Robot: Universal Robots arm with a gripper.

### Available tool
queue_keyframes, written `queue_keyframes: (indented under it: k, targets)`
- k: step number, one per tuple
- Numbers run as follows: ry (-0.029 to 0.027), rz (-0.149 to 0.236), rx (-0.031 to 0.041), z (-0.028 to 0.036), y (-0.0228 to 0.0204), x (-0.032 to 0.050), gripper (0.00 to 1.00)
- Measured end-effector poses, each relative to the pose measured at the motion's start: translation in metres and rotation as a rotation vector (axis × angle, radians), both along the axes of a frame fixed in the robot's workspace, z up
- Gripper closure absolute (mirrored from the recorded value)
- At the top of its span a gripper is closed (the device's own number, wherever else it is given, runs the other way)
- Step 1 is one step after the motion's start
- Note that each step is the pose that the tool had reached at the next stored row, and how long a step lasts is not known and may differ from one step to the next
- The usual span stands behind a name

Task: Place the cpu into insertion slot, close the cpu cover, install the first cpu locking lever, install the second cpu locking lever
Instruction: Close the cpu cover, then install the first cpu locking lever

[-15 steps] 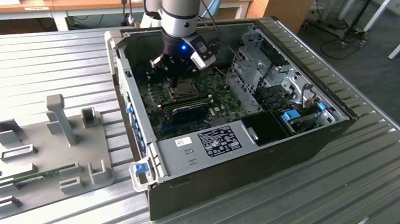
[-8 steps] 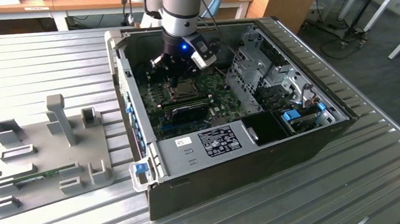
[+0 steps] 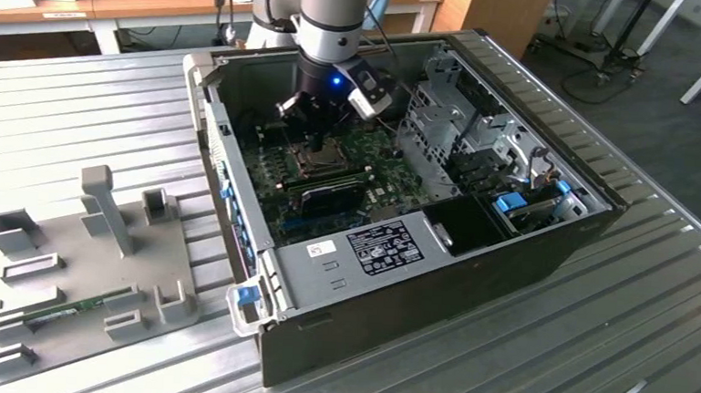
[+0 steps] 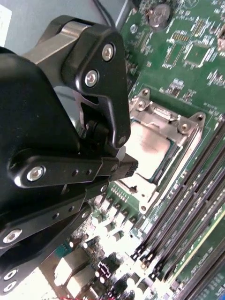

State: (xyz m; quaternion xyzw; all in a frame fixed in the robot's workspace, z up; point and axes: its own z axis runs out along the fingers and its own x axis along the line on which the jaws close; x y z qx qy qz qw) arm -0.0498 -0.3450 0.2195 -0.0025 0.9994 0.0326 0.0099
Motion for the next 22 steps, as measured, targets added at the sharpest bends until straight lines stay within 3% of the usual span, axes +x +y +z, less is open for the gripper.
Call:
queue_keyframes:
  k: [13,22]
  targets:
    - [0.0001,0.0,0.0001,0.0002,0.0001,0.0064,0.9]
    - [0.0002,0.0,0.0001,0.0063,0.0,0.0064,0.9]
